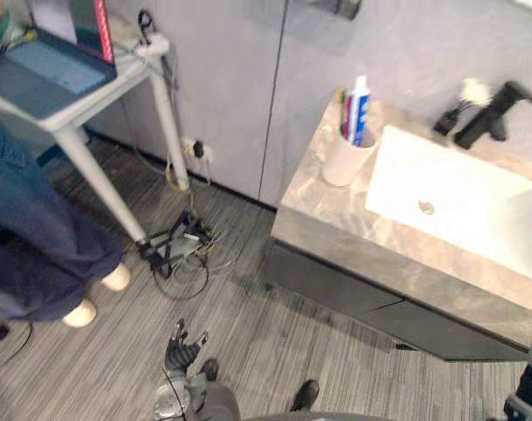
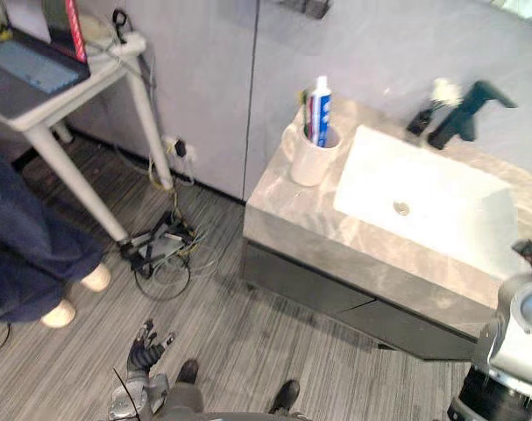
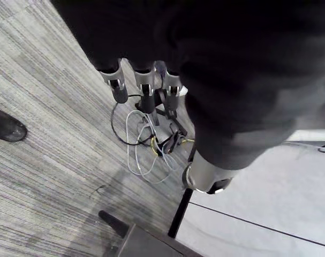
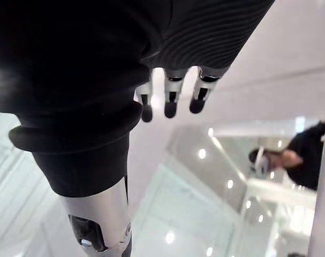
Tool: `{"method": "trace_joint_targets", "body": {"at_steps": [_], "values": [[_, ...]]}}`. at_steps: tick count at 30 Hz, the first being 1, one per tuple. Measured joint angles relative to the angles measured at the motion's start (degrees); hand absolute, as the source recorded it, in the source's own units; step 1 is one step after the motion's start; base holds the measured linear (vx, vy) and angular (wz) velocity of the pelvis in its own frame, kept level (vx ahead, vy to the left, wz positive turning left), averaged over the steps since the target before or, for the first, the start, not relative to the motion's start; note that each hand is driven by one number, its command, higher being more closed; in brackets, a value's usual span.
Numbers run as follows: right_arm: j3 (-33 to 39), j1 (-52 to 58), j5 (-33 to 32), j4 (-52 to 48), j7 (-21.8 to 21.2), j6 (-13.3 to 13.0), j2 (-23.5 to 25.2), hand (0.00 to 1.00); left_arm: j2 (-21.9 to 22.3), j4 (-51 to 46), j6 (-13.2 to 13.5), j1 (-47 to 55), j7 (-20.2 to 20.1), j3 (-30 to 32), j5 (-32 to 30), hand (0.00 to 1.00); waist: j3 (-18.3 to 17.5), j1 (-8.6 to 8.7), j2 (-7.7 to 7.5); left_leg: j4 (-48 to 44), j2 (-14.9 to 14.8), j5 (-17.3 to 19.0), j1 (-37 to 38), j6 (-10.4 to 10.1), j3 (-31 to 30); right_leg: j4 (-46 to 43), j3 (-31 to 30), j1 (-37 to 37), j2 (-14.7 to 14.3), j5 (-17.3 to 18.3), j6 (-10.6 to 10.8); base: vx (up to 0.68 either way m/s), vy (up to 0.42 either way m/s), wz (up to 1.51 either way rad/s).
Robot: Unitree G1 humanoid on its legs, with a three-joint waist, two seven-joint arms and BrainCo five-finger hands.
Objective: Organize washtable
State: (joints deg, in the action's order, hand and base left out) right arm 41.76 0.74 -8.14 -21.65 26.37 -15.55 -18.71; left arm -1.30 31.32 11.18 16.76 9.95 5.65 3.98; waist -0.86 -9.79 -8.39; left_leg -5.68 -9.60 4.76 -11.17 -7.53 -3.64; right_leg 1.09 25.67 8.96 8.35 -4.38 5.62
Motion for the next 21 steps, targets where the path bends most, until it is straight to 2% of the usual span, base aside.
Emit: {"method": "trace_joint_targets", "body": {"at_steps": [1, 3, 6, 7, 9, 10, 12, 13, 14, 15, 17, 18, 21], "values": [[0.80, 2.36, 0.99, -0.23, 0.01, 0.09, 1.78, 0.00, 0.57, 0.31, -0.18, 0.48, -0.03, 1.17, -0.31, 0.00, -0.79, 0.13, 0.35, 0.26, -0.34, 0.11, 0.82, -0.21, 0.45, -0.01, -0.43, -0.42, -0.32, 0.13, 0.05, 0.11, -0.041, -0.25], [1.32, 6.32, 2.16, -0.07, 0.16, 0.55, 5.82, 0.00, 2.17, 2.08, -0.83, 1.11, -0.21, 3.04, -0.99, 0.00, -2.03, 1.47, 1.51, 0.96, -0.63, 0.06, 3.00, -0.41, 1.03, 0.17, -0.76, -1.84, -0.61, 0.29, 0.20, 0.09, -0.030, -0.14], [1.16, 11.12, 4.25, 3.11, -0.21, 1.06, 11.01, 0.00, 3.48, 4.54, -1.08, 1.46, -1.24, 5.01, -2.72, 0.00, -3.10, 1.74, 1.88, 1.42, -0.64, 0.05, 5.57, -0.28, 2.46, 0.10, -2.39, -3.01, -0.65, -0.20, -0.32, 0.09, 0.008, -0.21], [1.10, 13.14, 4.29, 7.53, -0.36, 1.98, 13.80, 0.00, 3.42, 5.18, -1.19, 2.41, -1.24, 5.92, -3.66, 0.00, -3.59, 2.37, 1.83, 1.51, -0.61, 0.54, 6.73, -0.18, 2.98, 0.16, -2.91, -3.94, -0.62, -0.08, -0.18, 0.04, 0.013, -0.18], [1.07, 14.44, 4.27, 12.35, -0.33, 2.63, 15.80, 0.00, 3.36, 5.19, -1.23, 3.06, -1.24, 6.39, -3.68, 0.00, -3.68, 2.78, 1.67, 1.30, -0.56, 0.98, 7.60, -0.06, 3.69, 0.15, -3.76, -4.54, -0.60, 0.05, -0.01, 0.03, 0.021, -0.24], [1.01, 17.96, 4.28, 19.05, -0.32, 4.19, 19.66, 0.00, 3.36, 5.30, -1.29, 3.38, -1.24, 7.22, -3.74, 0.00, -3.52, 2.77, 2.05, 0.53, -0.56, 2.12, 9.31, 0.18, 5.18, 0.10, -5.21, -5.57, -0.57, 0.16, 0.12, 0.03, 0.029, -0.44], [1.08, 21.40, 4.18, 23.51, -0.25, 5.29, 24.36, 0.00, 3.79, 5.71, -1.37, 4.26, -1.13, 8.63, -3.78, 0.00, -3.65, 3.11, 3.03, -1.18, -0.69, 3.93, 10.44, 0.38, 6.60, -0.11, -6.05, -6.66, -0.56, 0.38, 0.35, 0.01, 0.030, -0.45], [0.52, 23.69, 3.96, 26.42, -0.46, 5.58, 24.74, 0.00, 3.97, 5.96, -1.39, 5.00, -1.07, 8.98, -3.80, 0.00, -3.46, 3.33, 4.17, -2.00, -0.71, 4.90, 11.15, 0.52, 7.76, -0.23, -7.04, -6.97, -0.51, 0.52, 0.51, 0.01, 0.064, -0.38], [0.02, 25.73, 3.47, 30.62, -0.74, 5.58, 25.47, 0.00, 4.35, 6.35, -1.48, 5.66, -1.05, 9.70, -3.79, 0.00, -3.28, 4.06, 4.26, -3.32, -0.74, 5.76, 11.86, 0.75, 8.34, -0.51, -7.72, -7.70, -0.48, 0.57, 0.60, 0.02, 0.059, -0.35], [-0.25, 26.17, 3.27, 32.62, -1.38, 5.64, 25.74, 0.00, 4.48, 6.36, -1.48, 6.23, -1.01, 10.03, -3.72, 0.00, -3.26, 4.40, 5.02, -3.41, -0.75, 5.97, 12.25, 0.75, 8.66, -0.76, -8.11, -7.81, -0.44, 0.64, 0.66, 0.01, 0.051, -0.23], [-1.58, 27.34, 1.68, 39.27, -3.21, 6.05, 26.33, 0.00, 4.60, 6.59, -1.49, 7.09, -0.92, 10.28, -3.72, 0.00, -3.11, 4.74, 5.04, -3.35, -0.73, 6.33, 13.77, 0.84, 9.48, -1.17, -8.79, -8.68, -0.33, 1.07, 0.99, 0.00, 0.032, -0.15], [-3.38, 27.96, 1.23, 46.43, -4.98, 6.57, 26.50, 0.00, 4.55, 7.35, -1.48, 7.05, -0.84, 10.75, -3.68, 0.00, -3.15, 4.86, 5.19, -3.40, -0.52, 6.53, 14.46, 1.02, 9.60, -1.30, -8.88, -9.26, -0.12, 1.44, 0.79, -0.02, 0.036, -0.11], [-3.36, 27.79, 0.88, 59.03, -7.65, 7.28, 26.31, 0.00, 4.57, 9.09, -1.43, 6.82, -0.48, 11.81, -3.66, 0.00, -3.18, 4.45, 5.45, -3.23, -0.33, 6.64, 14.96, 1.19, 10.00, -1.11, -9.39, -9.54, -0.02, 1.48, 0.78, -0.02, 0.014, -0.04]]}}
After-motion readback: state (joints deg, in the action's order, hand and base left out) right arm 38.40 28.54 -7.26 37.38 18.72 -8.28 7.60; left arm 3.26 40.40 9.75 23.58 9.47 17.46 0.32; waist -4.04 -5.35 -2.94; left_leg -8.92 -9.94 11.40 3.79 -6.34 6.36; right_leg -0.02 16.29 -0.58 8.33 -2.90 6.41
